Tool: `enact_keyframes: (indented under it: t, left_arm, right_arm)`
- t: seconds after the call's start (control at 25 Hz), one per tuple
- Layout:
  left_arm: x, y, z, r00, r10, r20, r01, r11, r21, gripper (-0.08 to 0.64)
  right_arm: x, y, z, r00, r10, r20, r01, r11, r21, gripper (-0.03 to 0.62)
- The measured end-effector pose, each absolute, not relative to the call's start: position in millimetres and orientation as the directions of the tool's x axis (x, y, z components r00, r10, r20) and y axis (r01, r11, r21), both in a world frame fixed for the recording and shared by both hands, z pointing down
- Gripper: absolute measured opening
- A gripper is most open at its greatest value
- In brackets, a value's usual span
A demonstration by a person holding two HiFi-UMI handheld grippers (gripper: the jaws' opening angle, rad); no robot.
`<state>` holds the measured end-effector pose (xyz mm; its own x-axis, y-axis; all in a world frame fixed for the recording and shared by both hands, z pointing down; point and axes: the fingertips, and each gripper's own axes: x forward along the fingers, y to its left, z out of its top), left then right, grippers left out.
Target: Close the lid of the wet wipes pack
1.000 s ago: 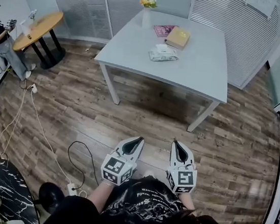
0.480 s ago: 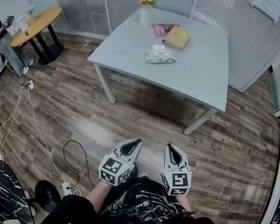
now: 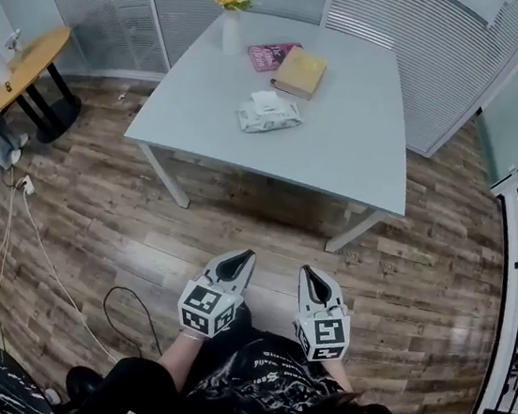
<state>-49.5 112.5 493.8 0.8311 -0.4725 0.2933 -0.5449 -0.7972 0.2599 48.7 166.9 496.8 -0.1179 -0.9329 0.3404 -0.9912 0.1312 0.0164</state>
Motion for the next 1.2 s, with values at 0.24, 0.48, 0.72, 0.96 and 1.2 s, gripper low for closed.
enact_keyframes:
  t: [0.24, 0.48, 0.72, 0.96, 1.2]
  left_arm:
    - [-40.5, 26.6, 491.4, 0.848, -0.450, 0.281, -0.519, -0.814, 0.262, 0.014]
    - [-40.0, -50.2, 483.5, 0.864, -0.420, 0.276, -0.485, -0.842, 0.237, 0.014]
    - [-54.1, -104.5, 483.2, 0.854, -0.435, 0.284, -0.501, -0.834, 0.232, 0.014]
    - [-47.0, -123.0, 486.2, 0.863, -0.411, 0.295, -0.482, -0.846, 0.230, 0.014]
    - [-38.1, -154.6, 492.5, 0.831, -0.467, 0.302, -0.543, -0.797, 0.263, 0.015]
  right_arm:
    - [57.1, 101.9, 496.7, -0.075, -0.929, 0.362, -0.996, 0.090, 0.023, -0.002]
    - [53.5, 26.1, 498.7, -0.073, -0.924, 0.375, -0.997, 0.065, -0.034, -0.002]
    - [43.4, -25.0, 503.7, -0.067, -0.921, 0.383, -0.997, 0.049, -0.058, -0.002]
    - [41.3, -51.9, 509.4, -0.083, -0.912, 0.403, -0.995, 0.050, -0.092, -0.002]
    - [60.7, -95.3, 504.2, -0.113, -0.907, 0.405, -0.993, 0.097, -0.061, -0.002]
